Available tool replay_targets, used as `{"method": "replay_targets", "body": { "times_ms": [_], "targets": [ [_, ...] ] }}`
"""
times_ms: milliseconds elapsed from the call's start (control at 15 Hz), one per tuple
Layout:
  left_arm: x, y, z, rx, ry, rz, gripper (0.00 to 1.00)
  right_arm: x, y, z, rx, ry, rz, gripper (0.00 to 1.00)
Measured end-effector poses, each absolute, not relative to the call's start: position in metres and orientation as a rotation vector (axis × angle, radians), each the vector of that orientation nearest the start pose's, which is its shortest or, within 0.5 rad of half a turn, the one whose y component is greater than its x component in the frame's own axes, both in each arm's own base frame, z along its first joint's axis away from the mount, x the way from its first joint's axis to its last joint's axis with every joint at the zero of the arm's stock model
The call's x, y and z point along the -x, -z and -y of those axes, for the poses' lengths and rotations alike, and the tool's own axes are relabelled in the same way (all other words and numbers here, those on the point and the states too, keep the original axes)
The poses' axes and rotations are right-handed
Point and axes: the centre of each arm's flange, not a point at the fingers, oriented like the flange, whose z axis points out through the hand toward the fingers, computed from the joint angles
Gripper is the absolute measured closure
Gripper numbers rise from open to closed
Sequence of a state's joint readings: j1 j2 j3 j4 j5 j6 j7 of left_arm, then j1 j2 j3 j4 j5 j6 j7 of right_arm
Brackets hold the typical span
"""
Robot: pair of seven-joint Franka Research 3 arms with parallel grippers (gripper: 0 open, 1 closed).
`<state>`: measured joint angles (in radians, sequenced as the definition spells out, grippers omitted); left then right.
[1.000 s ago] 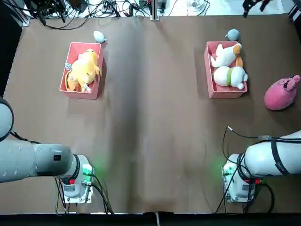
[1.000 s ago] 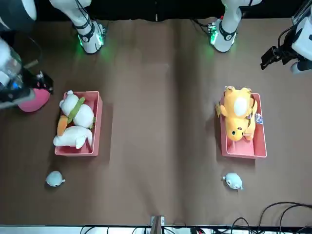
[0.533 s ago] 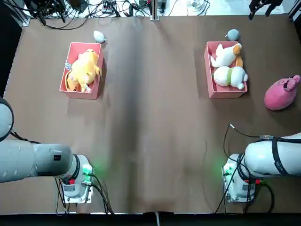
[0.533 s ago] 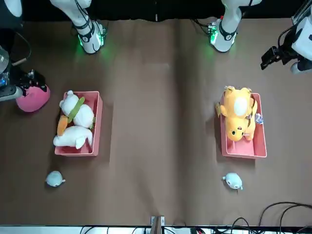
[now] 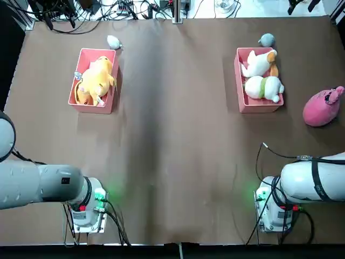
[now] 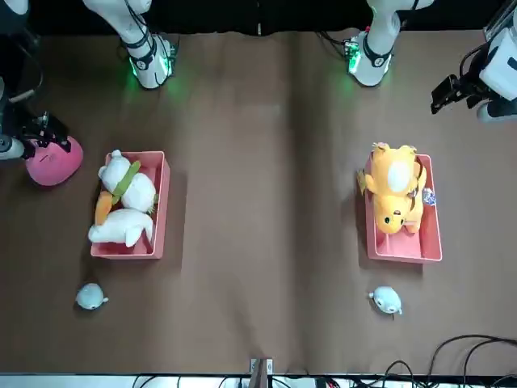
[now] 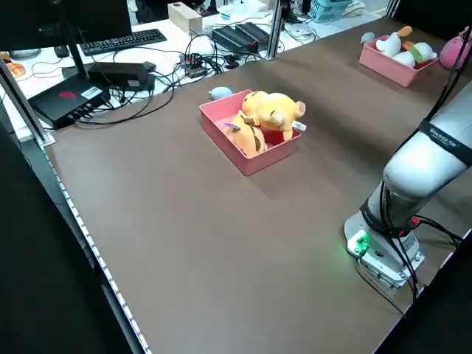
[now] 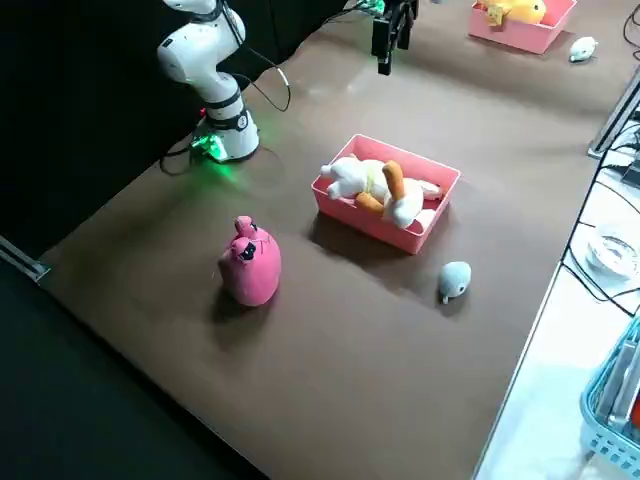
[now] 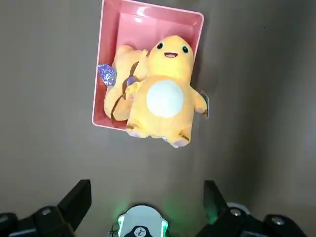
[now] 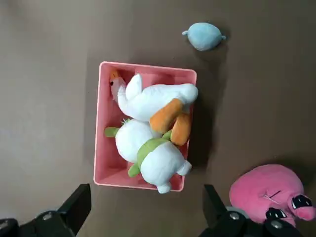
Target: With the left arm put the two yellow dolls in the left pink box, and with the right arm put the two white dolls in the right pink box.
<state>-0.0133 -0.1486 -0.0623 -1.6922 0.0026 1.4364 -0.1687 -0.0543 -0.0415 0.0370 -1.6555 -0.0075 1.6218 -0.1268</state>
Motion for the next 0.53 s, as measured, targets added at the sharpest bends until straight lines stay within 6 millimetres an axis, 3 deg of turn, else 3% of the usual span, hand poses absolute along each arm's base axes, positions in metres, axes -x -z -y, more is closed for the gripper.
{"method": "replay_targets", "body": {
  "times_ms": [533],
  "targets": [
    [-0.491,-0.632,0.039,3.108,-0.173,0.142,0.00,-0.544,-0.608,0.027,3.147,-0.013,0.103,0.01]
  ]
}}
